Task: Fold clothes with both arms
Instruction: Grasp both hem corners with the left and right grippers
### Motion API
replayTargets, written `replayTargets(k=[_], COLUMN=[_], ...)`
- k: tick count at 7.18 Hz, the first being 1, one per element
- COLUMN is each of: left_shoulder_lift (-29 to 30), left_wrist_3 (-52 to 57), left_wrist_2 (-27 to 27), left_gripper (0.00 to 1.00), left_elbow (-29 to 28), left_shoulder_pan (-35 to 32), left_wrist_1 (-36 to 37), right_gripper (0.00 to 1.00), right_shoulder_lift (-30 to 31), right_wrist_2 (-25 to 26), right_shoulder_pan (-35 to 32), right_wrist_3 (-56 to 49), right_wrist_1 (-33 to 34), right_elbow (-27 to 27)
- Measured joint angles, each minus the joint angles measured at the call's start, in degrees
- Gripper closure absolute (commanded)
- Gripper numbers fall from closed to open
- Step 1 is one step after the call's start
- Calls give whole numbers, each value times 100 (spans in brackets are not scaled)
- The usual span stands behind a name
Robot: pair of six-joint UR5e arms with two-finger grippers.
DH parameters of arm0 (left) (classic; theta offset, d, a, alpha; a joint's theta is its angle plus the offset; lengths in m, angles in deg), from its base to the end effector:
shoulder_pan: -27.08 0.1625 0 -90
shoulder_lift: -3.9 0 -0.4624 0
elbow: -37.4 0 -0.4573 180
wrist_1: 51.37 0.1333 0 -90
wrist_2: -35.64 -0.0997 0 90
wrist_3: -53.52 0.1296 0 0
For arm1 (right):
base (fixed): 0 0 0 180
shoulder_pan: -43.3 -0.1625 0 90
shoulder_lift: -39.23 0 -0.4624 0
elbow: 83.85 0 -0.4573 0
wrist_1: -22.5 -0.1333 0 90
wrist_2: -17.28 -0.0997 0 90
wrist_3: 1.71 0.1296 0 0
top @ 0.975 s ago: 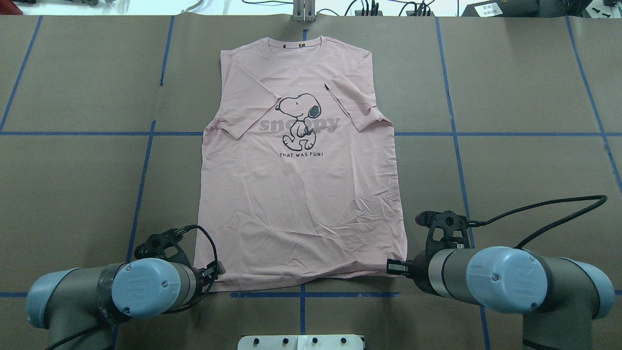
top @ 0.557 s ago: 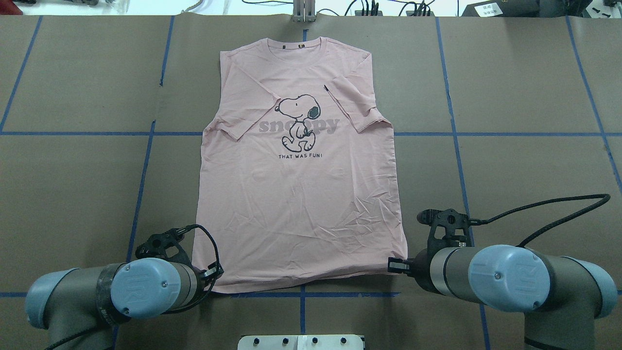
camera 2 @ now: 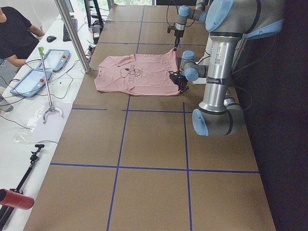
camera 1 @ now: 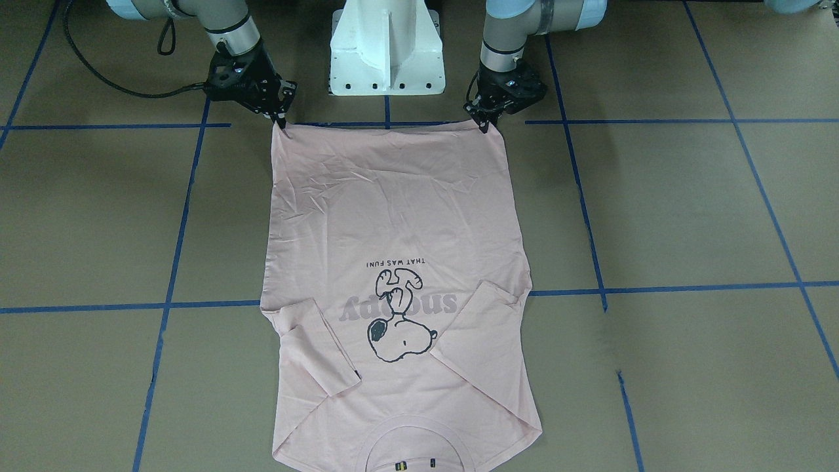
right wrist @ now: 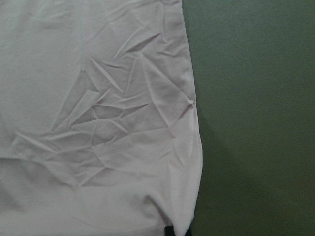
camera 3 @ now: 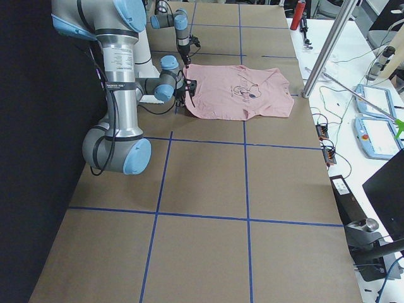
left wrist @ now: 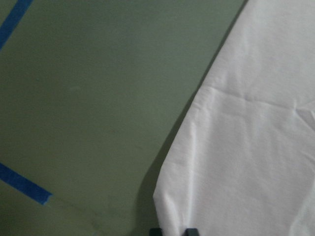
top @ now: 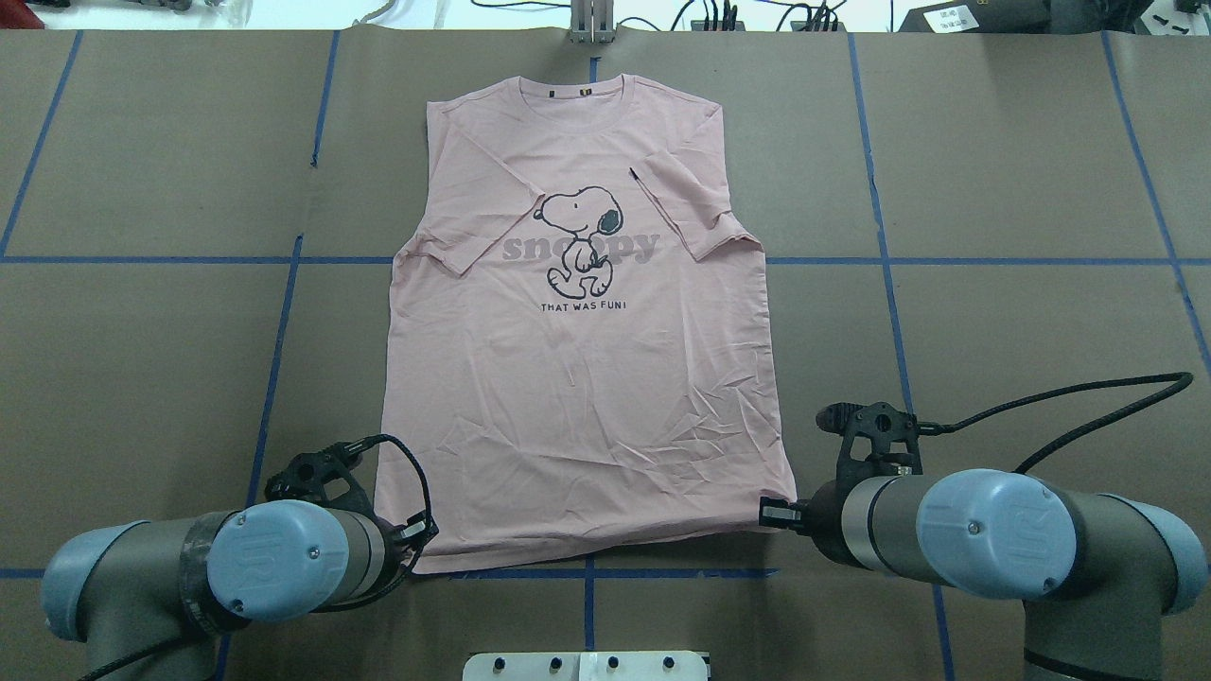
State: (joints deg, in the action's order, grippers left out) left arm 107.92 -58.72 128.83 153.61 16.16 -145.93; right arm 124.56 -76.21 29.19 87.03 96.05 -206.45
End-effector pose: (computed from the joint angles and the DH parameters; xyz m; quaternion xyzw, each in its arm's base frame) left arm 0.5879 -0.2418 0.3374 -0.0632 0.3764 -0.2536 0.8888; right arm -0.5172 -0.2593 0.3426 0.0335 -0.4512 0.0861 0.8876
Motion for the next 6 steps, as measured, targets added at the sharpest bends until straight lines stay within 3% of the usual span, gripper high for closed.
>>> replayTargets(k=[4, 6], left_shoulder_lift=[-17, -29], left_wrist_3=[18, 145], left_wrist_2=[32, 225], left_gripper=[100, 100], left_elbow=[255, 679], left_shoulder_pan=[-60, -57], left_wrist_1=[92, 588], right_gripper=[100, 100], right_shoulder_lift=[77, 322], right_wrist_2=[-160, -382], right_shoulder_pan=[-114, -122], right_wrist_3=[-18, -20], right_wrist_1=[-4, -9], right_elbow=[-42, -274])
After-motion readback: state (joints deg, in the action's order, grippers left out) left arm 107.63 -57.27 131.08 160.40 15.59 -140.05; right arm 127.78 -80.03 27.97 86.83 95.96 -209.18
